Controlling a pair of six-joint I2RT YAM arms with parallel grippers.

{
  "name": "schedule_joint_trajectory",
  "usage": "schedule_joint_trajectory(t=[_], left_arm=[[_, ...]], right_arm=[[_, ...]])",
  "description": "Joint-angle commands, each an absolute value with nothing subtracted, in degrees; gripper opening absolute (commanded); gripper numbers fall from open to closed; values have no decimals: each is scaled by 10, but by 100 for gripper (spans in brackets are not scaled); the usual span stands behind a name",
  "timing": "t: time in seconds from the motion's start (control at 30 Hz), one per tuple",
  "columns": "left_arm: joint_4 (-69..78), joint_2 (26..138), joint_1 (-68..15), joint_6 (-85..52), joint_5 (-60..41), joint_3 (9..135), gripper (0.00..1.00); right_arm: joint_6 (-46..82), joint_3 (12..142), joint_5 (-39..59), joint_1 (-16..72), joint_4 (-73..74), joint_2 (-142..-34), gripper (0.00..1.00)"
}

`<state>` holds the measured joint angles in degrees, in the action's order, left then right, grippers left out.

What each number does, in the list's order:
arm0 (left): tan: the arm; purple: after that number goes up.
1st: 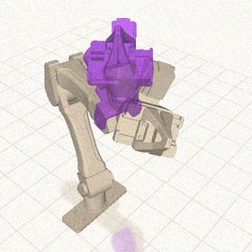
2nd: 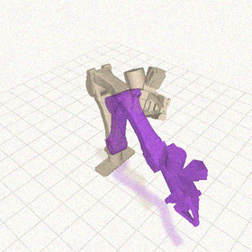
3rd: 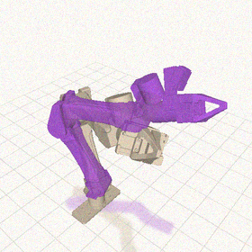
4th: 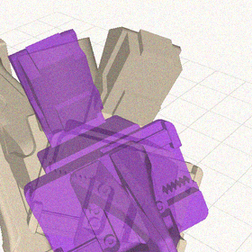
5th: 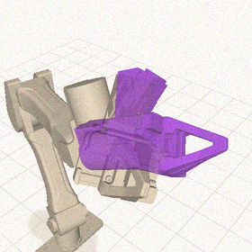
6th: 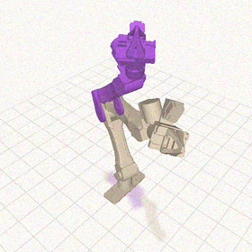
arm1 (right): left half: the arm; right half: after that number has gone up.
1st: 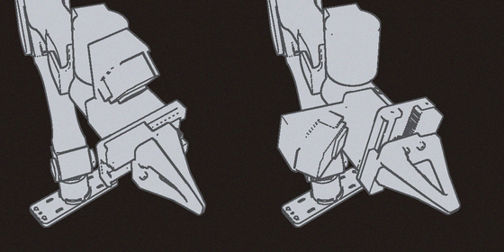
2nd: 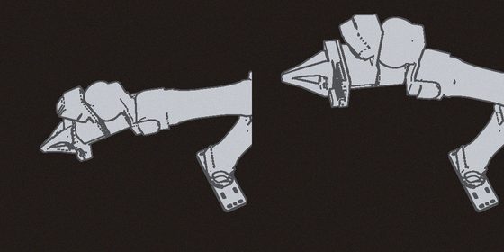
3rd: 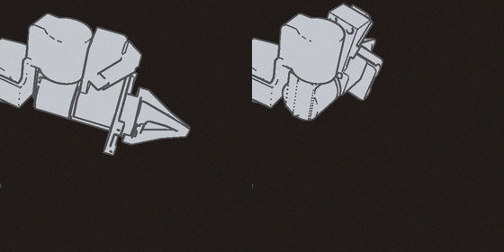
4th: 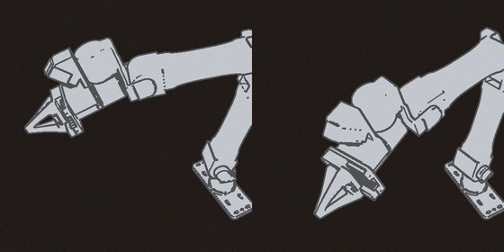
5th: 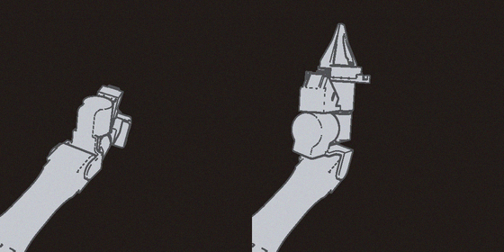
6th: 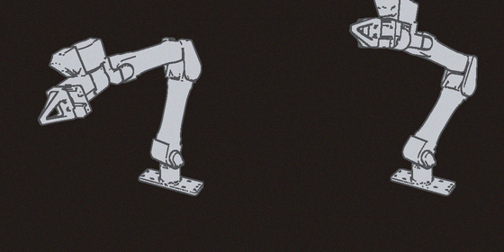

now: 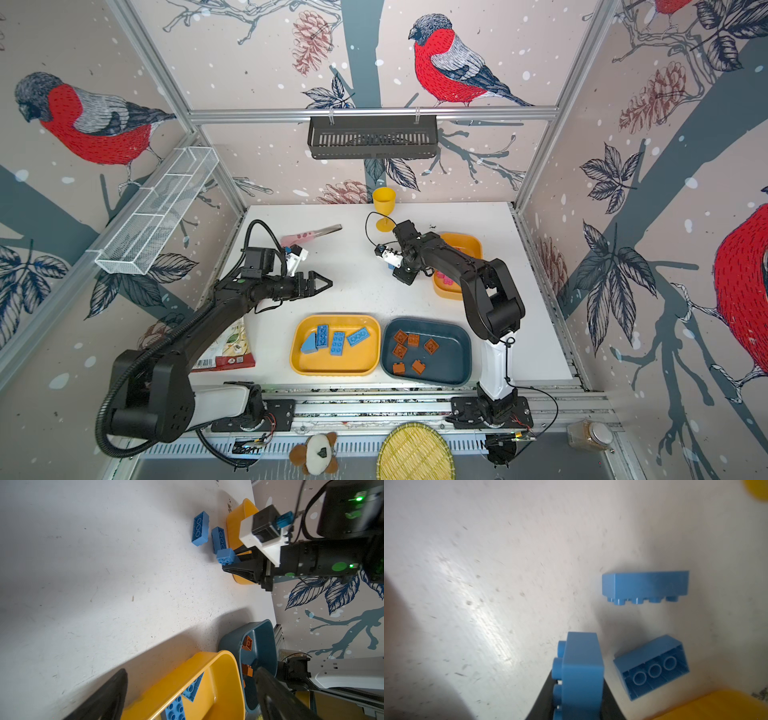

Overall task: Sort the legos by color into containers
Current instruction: 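Carry the blue brick over the nearer yellow tray and release it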

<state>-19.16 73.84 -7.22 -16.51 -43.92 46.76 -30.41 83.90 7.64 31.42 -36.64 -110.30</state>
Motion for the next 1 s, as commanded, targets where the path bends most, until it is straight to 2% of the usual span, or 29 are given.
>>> schedule_joint_trajectory(t=[0.0,0.43,0.63,0.97], left_arm=[[-207,731,-71,-154,-441,477,95],[-213,737,-60,-159,-409,483,95],[-213,736,-58,-160,-410,485,95],[-217,726,-58,-161,-414,478,95]], right_arm=[[-281,842,117,336,-385,-1067,20],[-208,742,146,550,-398,-927,20],[-178,706,164,630,-368,-939,21],[-202,688,103,656,-348,-999,29]])
